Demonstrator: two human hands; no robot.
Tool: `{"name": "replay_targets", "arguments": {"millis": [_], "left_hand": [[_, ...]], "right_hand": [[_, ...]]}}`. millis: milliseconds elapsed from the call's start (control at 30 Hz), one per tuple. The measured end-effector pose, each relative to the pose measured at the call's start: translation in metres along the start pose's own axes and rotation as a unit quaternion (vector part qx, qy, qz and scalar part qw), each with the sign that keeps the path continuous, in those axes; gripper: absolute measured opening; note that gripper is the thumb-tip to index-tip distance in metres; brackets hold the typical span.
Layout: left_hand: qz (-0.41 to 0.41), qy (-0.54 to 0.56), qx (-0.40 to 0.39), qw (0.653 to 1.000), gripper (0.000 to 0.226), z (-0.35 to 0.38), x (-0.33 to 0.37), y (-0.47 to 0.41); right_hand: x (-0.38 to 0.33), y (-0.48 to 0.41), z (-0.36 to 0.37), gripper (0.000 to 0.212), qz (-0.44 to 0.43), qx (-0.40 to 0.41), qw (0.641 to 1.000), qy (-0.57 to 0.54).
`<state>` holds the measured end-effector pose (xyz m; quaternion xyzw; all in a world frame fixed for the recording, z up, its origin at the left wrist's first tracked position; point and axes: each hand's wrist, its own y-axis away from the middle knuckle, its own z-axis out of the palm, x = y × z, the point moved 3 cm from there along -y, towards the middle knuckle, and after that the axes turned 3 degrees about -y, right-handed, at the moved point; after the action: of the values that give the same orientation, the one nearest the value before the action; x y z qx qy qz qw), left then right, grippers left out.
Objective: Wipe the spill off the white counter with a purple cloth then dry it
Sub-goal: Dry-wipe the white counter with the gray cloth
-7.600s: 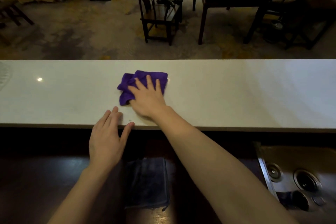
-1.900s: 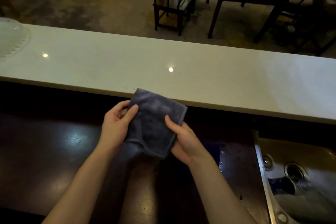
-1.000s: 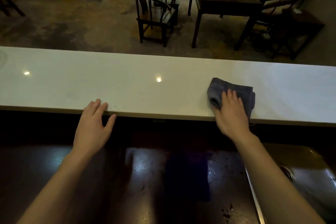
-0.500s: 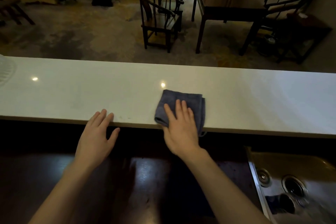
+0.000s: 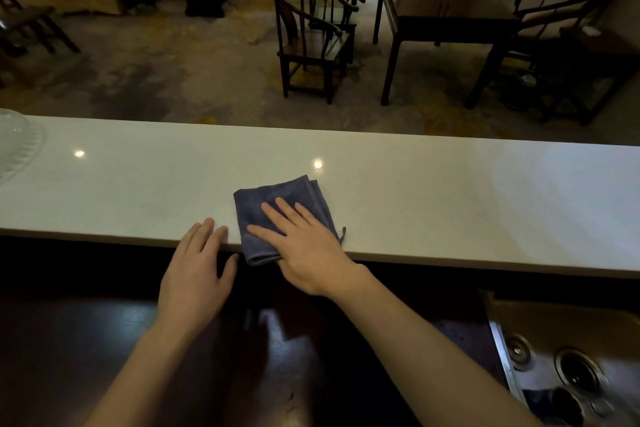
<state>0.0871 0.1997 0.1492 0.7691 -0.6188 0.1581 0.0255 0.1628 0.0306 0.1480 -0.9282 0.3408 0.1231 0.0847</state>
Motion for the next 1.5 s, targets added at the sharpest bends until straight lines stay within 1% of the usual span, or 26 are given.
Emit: {"name": "replay_targets", "arguments": {"millis": [133,267,567,767,900,1000,1133,1200,1300,1500], "left_hand": [[0.003,-0.001,0.007,1.0,0.05,-0.001,-0.001,0.001],[0.0,0.002,0.01,1.0,0.05,-0.001,-0.001,0.001],[-0.001,0.003,0.003,1.0,0.05,-0.004,0.002,0.003],[0.009,0.002,0.005,1.0,0.05,-0.004,0.003,0.003],[0.01,-0.001,0.007,1.0,0.051,-0.002,0.001,0.003],[0.017,-0.002,0.013,1.0,0.051,-0.001,0.0,0.003],[0.022,-0.011,0.015,1.0,0.054,0.002,-0.002,0.003],[0.027,-0.017,0.016,0.999,0.054,0.002,-0.004,0.002],[0.032,-0.026,0.014,0.999,0.054,0.003,-0.007,0.001],[0.043,-0.034,0.014,0.998,0.055,0.004,-0.008,0.001]], "right_hand": [[0.023,0.014,-0.014,0.068,-0.005,-0.003,1.0,-0.016],[0.041,0.027,-0.023,0.067,0.011,0.011,0.999,-0.04],[0.084,0.057,-0.041,0.063,0.093,0.02,0.995,-0.04],[0.136,0.084,-0.06,0.065,0.201,0.045,0.978,-0.014],[0.171,0.11,-0.071,0.068,0.308,0.087,0.947,0.024],[0.19,0.119,-0.078,0.062,0.369,0.1,0.923,0.039],[0.19,0.101,-0.077,0.053,0.403,0.111,0.907,0.058],[0.185,0.085,-0.071,0.054,0.418,0.12,0.899,0.057],[0.185,0.06,-0.063,0.056,0.443,0.105,0.889,0.054],[0.177,0.007,-0.053,0.056,0.425,0.07,0.902,0.033]]}}
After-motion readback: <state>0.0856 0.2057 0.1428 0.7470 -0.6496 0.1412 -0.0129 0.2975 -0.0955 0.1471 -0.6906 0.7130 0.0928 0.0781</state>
